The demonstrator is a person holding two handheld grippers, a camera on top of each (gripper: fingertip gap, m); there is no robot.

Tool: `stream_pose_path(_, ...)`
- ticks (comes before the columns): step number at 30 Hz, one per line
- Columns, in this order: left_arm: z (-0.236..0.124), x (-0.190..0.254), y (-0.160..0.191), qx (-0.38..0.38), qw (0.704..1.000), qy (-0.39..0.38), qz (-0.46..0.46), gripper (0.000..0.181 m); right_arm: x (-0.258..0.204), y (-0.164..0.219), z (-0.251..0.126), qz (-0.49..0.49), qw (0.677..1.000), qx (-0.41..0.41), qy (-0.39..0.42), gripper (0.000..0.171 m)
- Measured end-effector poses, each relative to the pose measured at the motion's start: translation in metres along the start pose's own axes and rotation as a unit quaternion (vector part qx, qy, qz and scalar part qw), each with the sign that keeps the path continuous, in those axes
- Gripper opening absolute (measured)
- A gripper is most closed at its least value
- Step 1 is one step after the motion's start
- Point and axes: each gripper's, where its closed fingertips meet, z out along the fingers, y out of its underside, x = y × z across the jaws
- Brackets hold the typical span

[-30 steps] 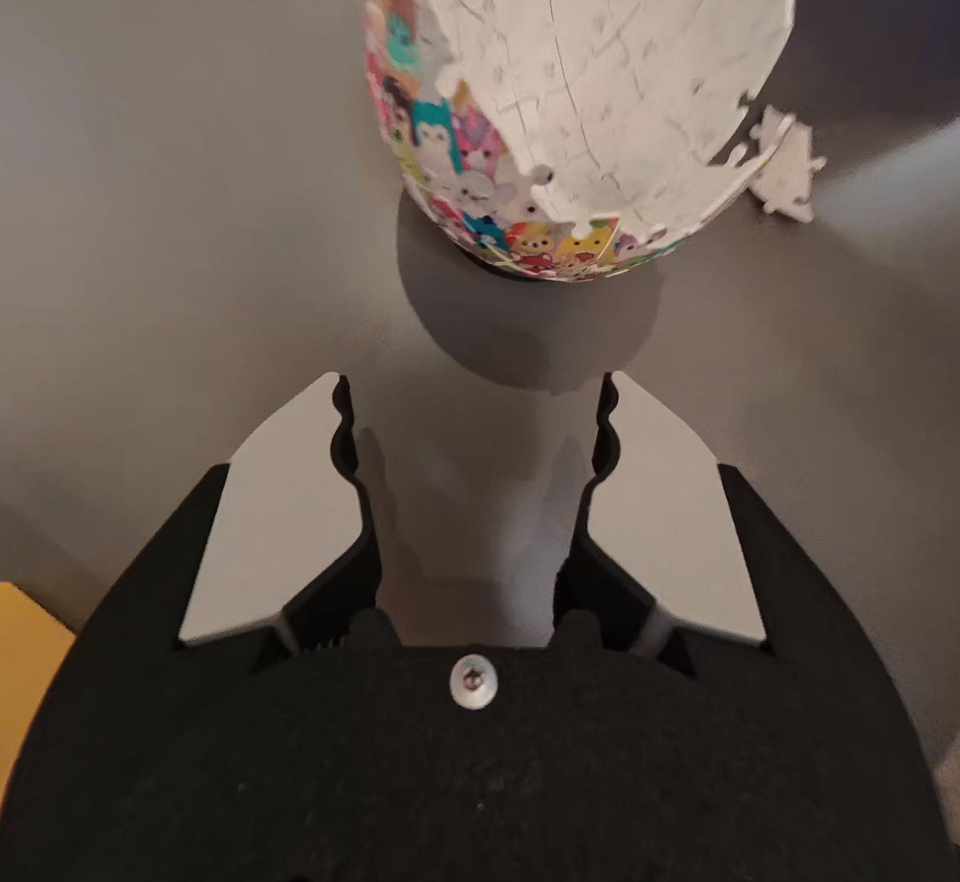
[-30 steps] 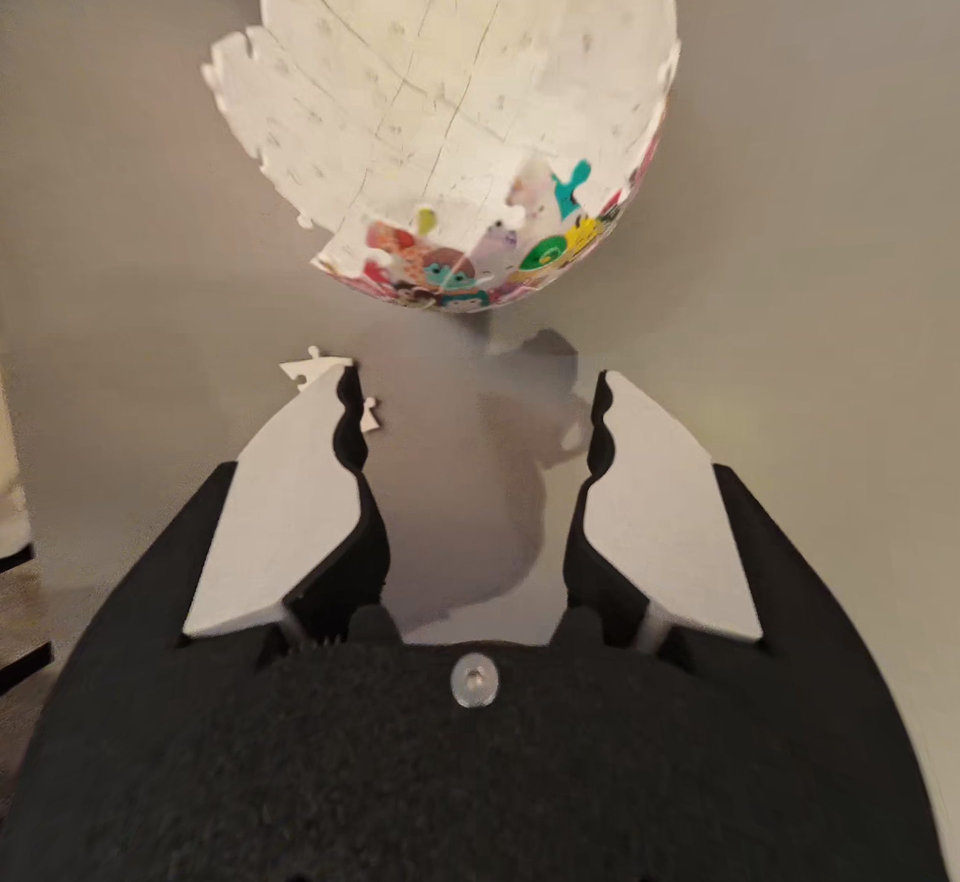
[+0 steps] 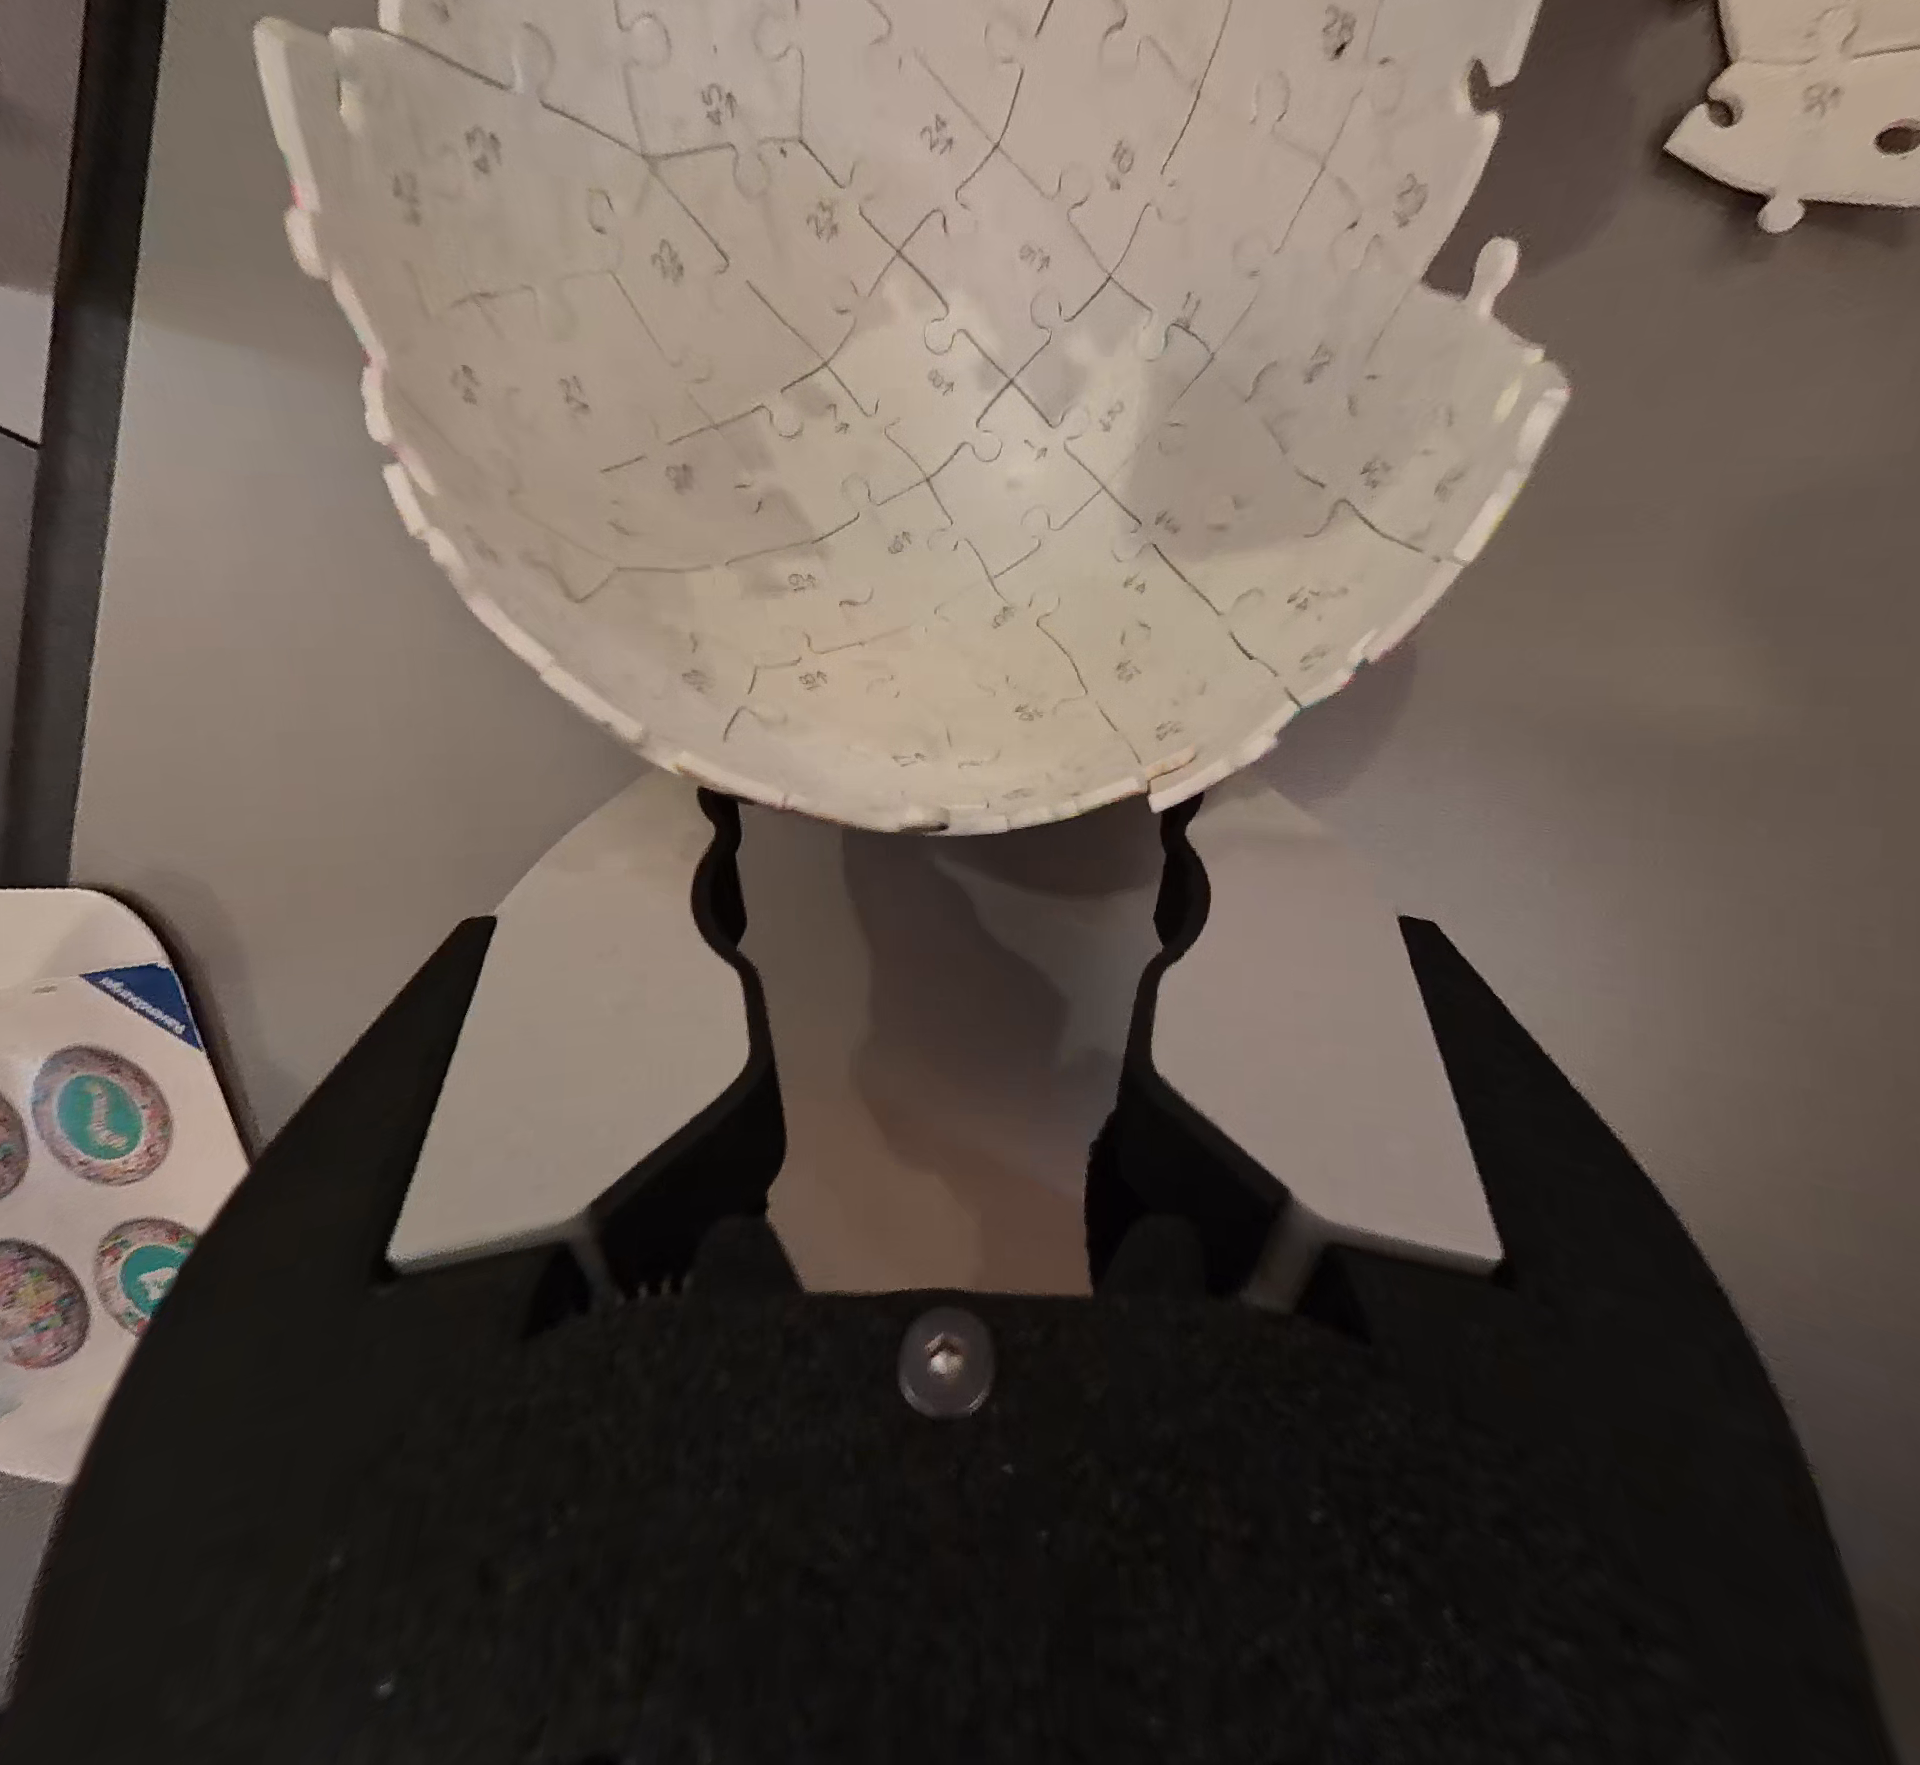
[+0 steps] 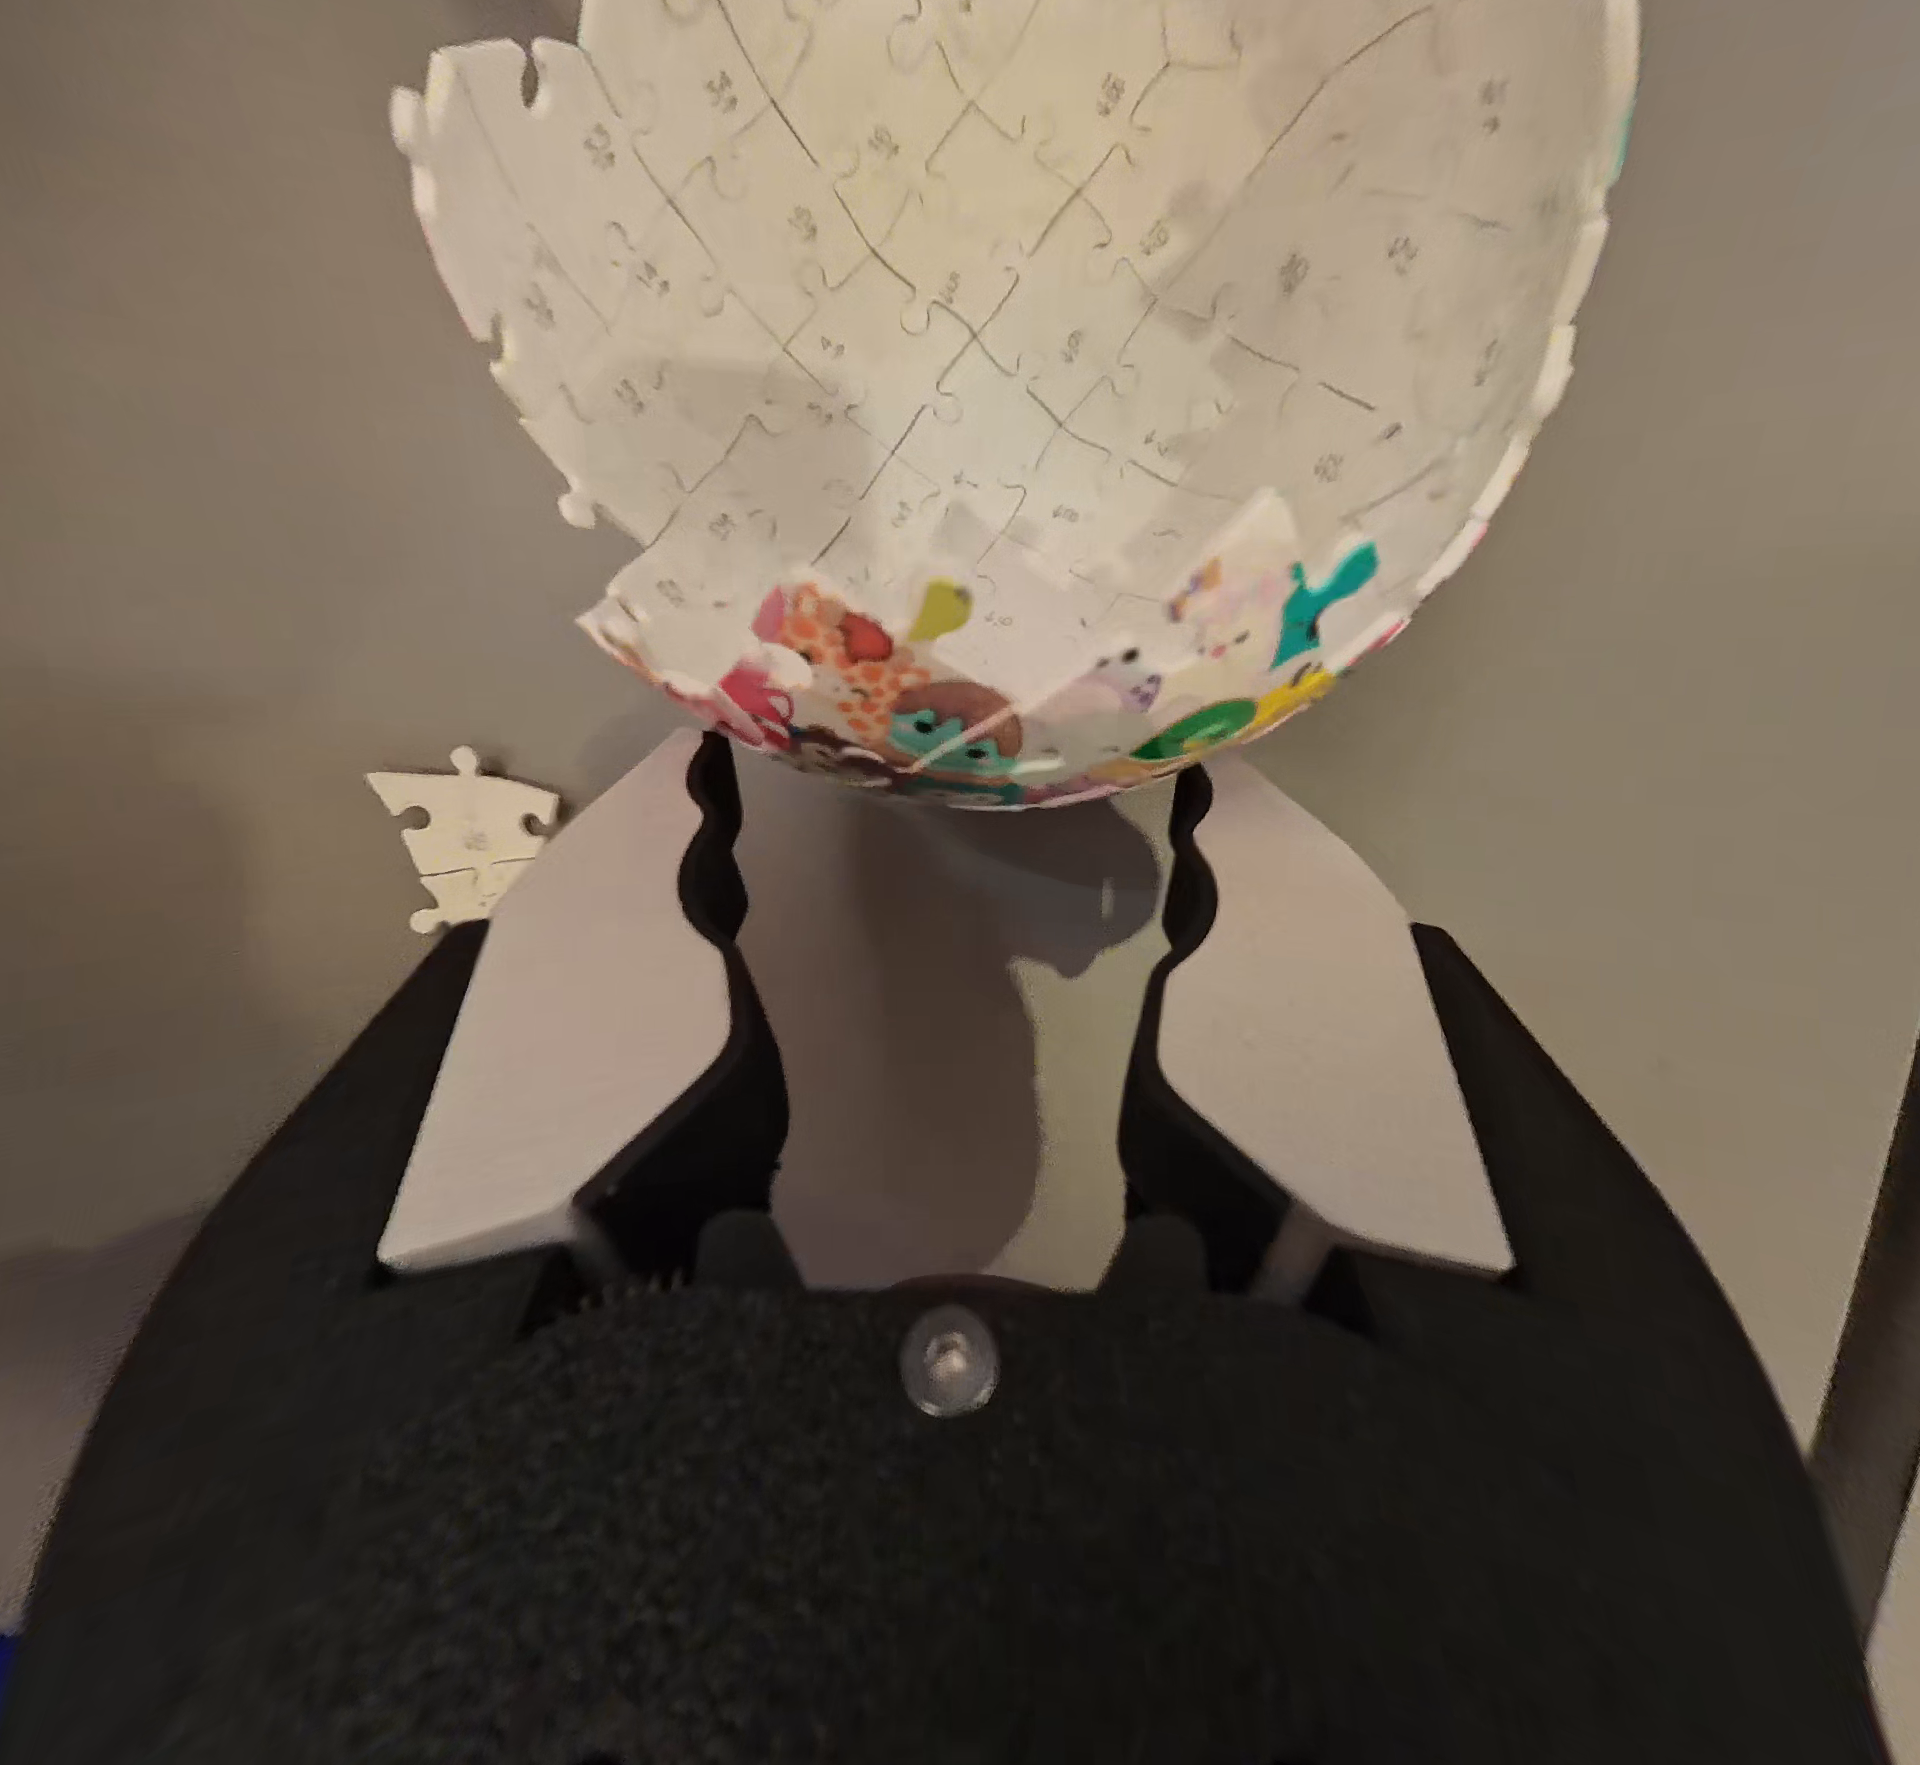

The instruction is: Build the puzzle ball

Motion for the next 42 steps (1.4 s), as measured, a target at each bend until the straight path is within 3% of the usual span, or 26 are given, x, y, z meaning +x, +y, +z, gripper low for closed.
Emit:
stream_pose_path(7,0.005,0.003,0.003,-0.001,1.000,-0.009,-0.006,0.083,-0.004,0.002,0.003,-0.005,0.999,0.024,0.026,0.077)
stream_pose_path(13,0.000,0.001,0.025,0.008,0.998,0.006,-0.066,0.082,0.002,0.014,-0.007,0.020,0.999,0.017,0.018,0.079)
stream_pose_path(16,0.005,0.001,0.027,0.004,0.996,0.043,-0.073,0.071,0.004,0.010,-0.013,0.052,0.998,0.036,-0.024,0.076)
stream_pose_path(22,0.008,0.013,0.021,-0.030,0.985,0.168,-0.033,0.072,-0.007,0.005,-0.013,0.081,0.986,-0.008,-0.143,0.074)
stream_pose_path(29,0.008,0.013,0.011,-0.054,0.975,0.215,0.000,0.066,-0.010,0.000,-0.011,0.085,0.976,-0.045,-0.197,0.070)
stream_pose_path(35,0.009,0.009,0.008,-0.058,0.978,0.199,0.025,0.071,-0.010,-0.001,-0.009,0.077,0.978,-0.042,-0.190,0.073)
stream_pose_path(42,-0.001,-0.013,0.001,-0.070,0.990,0.097,0.069,0.071,0.004,-0.001,-0.009,0.025,0.993,-0.050,-0.107,0.073)
